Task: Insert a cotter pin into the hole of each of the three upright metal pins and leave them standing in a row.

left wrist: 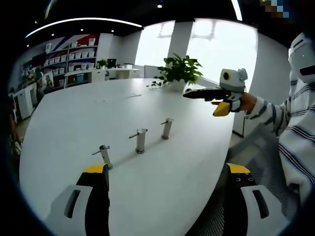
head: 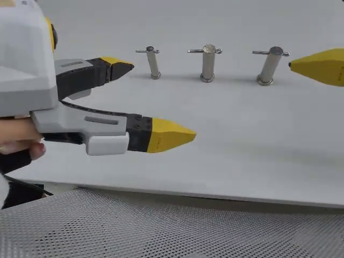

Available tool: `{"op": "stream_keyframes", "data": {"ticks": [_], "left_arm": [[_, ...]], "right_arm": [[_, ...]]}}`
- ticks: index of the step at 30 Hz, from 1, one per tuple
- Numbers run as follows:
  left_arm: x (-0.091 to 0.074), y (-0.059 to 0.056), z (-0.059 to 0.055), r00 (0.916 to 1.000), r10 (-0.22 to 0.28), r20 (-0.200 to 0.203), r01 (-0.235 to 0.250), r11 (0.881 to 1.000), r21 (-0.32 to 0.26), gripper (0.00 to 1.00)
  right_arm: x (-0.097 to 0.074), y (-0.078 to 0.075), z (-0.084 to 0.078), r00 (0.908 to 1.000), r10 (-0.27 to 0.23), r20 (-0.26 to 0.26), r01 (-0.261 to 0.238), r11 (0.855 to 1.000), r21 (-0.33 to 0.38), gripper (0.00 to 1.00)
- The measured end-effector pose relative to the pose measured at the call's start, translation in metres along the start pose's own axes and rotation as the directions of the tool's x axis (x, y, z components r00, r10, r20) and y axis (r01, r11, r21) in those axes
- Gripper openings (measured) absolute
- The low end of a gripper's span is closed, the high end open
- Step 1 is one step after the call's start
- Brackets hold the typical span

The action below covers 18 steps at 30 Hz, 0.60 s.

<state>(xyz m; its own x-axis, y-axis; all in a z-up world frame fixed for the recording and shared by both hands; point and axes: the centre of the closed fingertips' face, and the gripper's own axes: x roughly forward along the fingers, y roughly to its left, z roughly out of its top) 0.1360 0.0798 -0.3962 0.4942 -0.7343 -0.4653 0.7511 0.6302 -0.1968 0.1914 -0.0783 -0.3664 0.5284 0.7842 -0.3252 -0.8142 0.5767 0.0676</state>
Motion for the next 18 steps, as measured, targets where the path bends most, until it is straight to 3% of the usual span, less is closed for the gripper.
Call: {"op": "stream_keyframes", "data": {"ticks": [2,4,7,11,14,17,18], "left_arm": [[-0.002,0.002,0.0,0.9999,0.01,0.001,-0.01,1.0,-0.014,0.96],[-0.004,0.004,0.001,0.9998,0.02,0.008,-0.02,1.0,-0.017,0.96],[-0.006,0.007,0.002,0.999,0.041,0.016,-0.041,0.999,-0.031,0.96],[-0.011,0.013,-0.001,0.9974,0.07,0.016,-0.069,0.997,-0.043,0.96],[-0.015,0.02,-0.006,0.9949,0.1,0.012,-0.099,0.993,-0.057,0.96],[-0.018,0.025,-0.009,0.9931,0.116,0.011,-0.115,0.991,-0.064,0.96],[-0.019,0.027,-0.01,0.9922,0.124,0.006,-0.124,0.99,-0.062,0.96]], "right_arm": [[-0.003,0.004,-0.003,0.9999,-0.005,-0.013,0.005,1.0,0.017,0.93],[-0.004,0.009,-0.008,0.9992,-0.026,-0.032,0.029,0.996,0.09,0.94],[-0.004,0.01,-0.012,0.9956,-0.076,-0.054,0.082,0.991,0.104,0.98],[-0.003,0.019,-0.021,0.9911,-0.085,-0.102,0.1,0.984,0.148,0.98],[-0.002,0.025,-0.024,0.9901,-0.092,-0.106,0.113,0.972,0.206,0.98],[-0.003,0.025,-0.042,0.97,-0.13,-0.205,0.175,0.96,0.218,0.98],[-0.002,0.025,-0.044,0.9679,-0.131,-0.214,0.177,0.961,0.213,0.98]]}}
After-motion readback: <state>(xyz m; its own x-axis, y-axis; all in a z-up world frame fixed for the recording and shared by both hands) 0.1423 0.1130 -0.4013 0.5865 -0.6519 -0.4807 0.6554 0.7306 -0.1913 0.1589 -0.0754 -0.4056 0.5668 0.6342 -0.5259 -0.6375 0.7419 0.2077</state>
